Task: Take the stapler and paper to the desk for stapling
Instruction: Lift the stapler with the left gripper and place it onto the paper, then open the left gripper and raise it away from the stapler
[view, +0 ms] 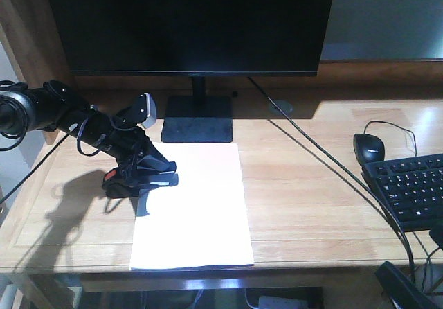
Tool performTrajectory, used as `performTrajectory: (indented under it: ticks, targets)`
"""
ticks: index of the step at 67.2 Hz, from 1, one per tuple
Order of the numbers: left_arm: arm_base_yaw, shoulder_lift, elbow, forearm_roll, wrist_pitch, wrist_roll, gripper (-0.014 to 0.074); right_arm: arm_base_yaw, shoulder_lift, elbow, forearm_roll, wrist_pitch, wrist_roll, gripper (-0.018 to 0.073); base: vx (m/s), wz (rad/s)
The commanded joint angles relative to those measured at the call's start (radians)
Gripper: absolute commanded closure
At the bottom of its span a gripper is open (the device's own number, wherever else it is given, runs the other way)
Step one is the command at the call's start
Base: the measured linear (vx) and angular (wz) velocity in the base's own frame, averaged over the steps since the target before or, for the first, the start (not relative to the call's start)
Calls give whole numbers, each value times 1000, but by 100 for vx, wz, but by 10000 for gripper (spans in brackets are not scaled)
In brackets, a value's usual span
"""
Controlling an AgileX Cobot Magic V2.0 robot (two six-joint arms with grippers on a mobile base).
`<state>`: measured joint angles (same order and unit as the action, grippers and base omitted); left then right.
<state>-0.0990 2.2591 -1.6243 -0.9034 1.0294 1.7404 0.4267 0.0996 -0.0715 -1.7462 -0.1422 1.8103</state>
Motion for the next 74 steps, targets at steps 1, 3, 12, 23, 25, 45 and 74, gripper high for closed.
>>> performTrajectory:
  ticks: [1, 3, 12, 23, 25, 45, 74]
  targets:
    - [-8, -31, -10, 42, -21, -14, 603, -3, 10, -28, -43, 17, -3, -22, 0, 0]
    - [-8, -31, -10, 42, -21, -14, 603, -3, 10, -28, -43, 17, -3, -22, 0, 0]
    - [-8, -31, -10, 42, -22, -10, 603, -3, 10, -28, -43, 17, -3, -22, 0, 0]
    - [-8, -31, -10, 42, -24, -9, 603, -3, 10, -28, -43, 17, -3, -22, 0, 0]
    - [-8, -31, -10, 42, -24, -9, 603, -3, 10, -28, -43, 17, -3, -22, 0, 0]
    - [-7, -92, -11, 79, -45, -43, 603, -3, 10, -28, -43, 17, -3, -22, 0, 0]
    - [-7, -286, -11, 402, -102, -503, 603, -3, 10, -28, -43, 17, -3, -22, 0, 0]
